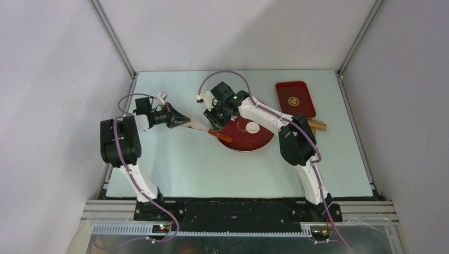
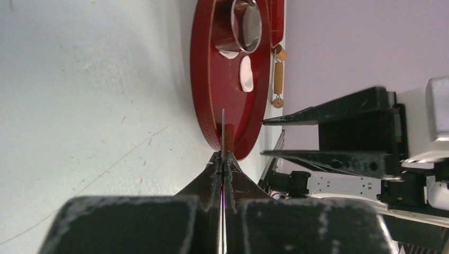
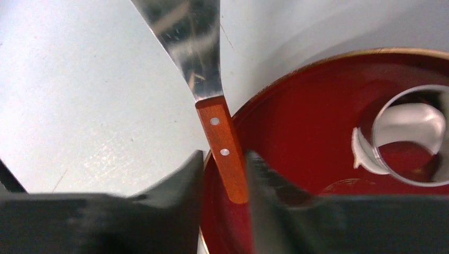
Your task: Roll out the dumpling wrappers from the dough
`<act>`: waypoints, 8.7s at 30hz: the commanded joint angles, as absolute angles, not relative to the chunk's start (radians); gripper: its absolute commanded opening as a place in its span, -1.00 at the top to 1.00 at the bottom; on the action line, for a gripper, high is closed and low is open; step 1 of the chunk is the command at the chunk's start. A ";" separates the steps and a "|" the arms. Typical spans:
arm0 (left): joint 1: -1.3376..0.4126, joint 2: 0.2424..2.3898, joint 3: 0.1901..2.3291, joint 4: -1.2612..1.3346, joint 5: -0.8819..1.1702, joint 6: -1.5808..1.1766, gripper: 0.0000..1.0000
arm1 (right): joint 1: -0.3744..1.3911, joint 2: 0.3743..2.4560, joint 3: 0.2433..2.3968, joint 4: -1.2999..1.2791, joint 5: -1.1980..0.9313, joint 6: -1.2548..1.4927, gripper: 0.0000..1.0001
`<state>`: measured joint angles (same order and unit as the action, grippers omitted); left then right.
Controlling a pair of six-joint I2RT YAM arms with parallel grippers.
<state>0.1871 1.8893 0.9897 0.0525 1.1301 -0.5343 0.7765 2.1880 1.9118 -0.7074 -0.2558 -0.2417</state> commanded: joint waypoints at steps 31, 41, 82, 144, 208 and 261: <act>0.035 1.527 1.341 0.373 0.887 -1.071 1.00 | 0.269 1.852 1.256 1.265 -1.050 1.498 -0.99; -0.039 1.489 1.075 0.619 0.722 -1.233 1.00 | 0.398 1.859 1.131 1.481 -0.850 1.587 -0.98; -0.250 1.456 0.822 0.687 0.570 -1.151 1.00 | 0.260 1.890 1.065 1.481 -0.684 1.583 0.73; -0.275 1.488 0.852 0.703 0.573 -1.167 0.21 | 0.265 1.920 1.103 1.389 -0.780 1.533 1.00; -0.325 1.860 1.034 0.083 0.197 -0.556 0.06 | -0.009 2.331 2.032 -0.817 -0.979 -0.382 1.00; -0.332 1.930 1.124 0.007 0.245 -0.574 0.51 | 0.079 2.376 1.965 -0.936 -1.111 -0.308 1.00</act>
